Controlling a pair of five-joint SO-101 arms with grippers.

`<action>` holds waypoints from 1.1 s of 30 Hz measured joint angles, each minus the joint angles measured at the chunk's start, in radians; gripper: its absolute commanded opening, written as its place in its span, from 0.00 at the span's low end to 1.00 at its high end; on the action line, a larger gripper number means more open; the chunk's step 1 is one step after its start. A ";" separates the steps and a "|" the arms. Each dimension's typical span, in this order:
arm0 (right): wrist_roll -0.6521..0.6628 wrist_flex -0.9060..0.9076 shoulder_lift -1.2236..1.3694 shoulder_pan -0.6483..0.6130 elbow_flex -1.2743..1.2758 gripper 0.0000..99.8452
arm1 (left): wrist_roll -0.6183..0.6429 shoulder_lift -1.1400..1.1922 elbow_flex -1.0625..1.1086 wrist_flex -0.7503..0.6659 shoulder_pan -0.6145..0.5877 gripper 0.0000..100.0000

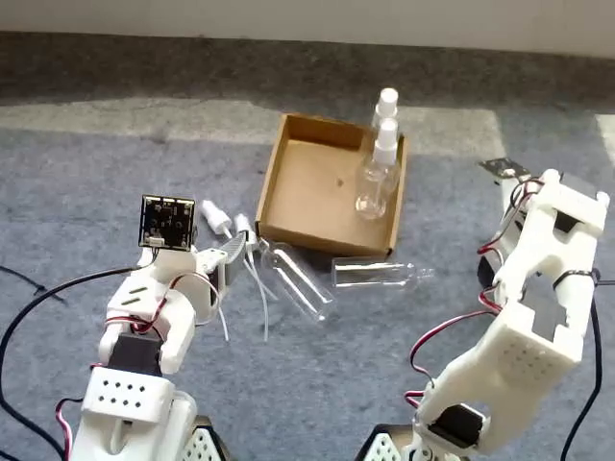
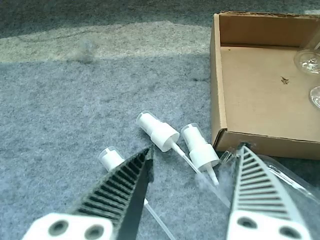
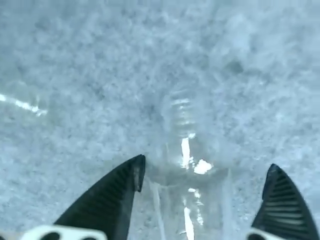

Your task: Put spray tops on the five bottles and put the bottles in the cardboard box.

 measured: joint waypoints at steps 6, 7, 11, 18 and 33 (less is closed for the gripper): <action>-0.003 -0.081 0.000 -0.009 0.002 0.32 | 0.000 0.000 0.000 0.000 0.000 0.25; -0.003 -0.091 0.000 -0.011 0.005 0.32 | 0.000 0.000 0.000 0.000 0.000 0.25; -0.003 -0.098 0.000 -0.029 0.005 0.32 | 0.000 0.000 0.000 0.000 0.000 0.25; -0.003 -0.098 0.000 -0.032 0.009 0.18 | 0.000 0.000 0.000 0.000 0.000 0.25; -0.012 -0.110 -0.002 -0.003 0.078 0.00 | 0.000 0.000 0.000 0.000 0.000 0.25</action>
